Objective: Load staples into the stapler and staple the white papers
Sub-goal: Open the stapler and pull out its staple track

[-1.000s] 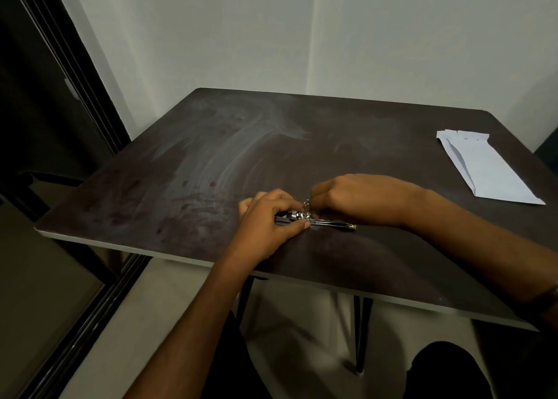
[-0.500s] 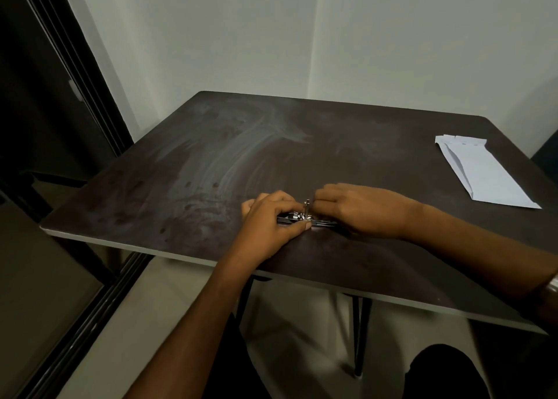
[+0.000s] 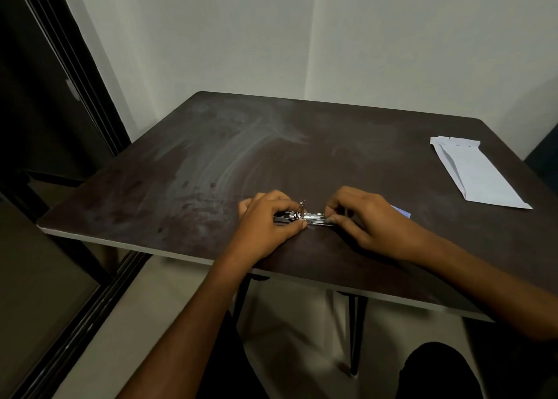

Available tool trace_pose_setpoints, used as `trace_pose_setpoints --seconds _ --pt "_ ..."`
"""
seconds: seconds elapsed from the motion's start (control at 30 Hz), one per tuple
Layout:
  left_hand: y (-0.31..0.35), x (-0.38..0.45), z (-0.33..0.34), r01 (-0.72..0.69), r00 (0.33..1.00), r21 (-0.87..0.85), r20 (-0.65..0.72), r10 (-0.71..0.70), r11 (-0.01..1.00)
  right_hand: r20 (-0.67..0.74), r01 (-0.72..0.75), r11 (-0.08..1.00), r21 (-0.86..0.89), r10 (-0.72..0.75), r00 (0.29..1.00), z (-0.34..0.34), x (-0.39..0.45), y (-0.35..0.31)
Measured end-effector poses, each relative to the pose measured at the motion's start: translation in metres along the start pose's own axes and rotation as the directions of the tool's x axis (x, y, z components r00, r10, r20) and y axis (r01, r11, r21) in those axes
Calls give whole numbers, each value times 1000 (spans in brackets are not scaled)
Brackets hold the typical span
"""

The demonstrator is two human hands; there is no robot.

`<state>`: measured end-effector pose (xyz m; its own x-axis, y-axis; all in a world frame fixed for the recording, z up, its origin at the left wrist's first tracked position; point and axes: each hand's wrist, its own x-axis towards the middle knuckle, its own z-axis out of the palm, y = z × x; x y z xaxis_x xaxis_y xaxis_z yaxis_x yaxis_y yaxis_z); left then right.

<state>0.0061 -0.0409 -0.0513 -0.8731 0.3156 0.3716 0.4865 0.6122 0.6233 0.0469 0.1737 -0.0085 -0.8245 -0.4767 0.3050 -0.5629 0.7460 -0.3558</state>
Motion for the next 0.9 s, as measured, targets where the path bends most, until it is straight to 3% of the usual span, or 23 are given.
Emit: trace_pose_setpoints --seconds 0.37,0.73,0.9 --pt "1 0 0 5 1000 28 9 -5 1000 152 41 993 -109 -24 988 2 -27 -6" --pt "8 -4 -5 18 999 33 27 -19 999 129 -26 993 -116 41 991 -3 -36 -4" --pt "18 -9 -7 -13 1000 -20 -27 12 1000 64 -73 991 -115 81 995 -7 -46 0"
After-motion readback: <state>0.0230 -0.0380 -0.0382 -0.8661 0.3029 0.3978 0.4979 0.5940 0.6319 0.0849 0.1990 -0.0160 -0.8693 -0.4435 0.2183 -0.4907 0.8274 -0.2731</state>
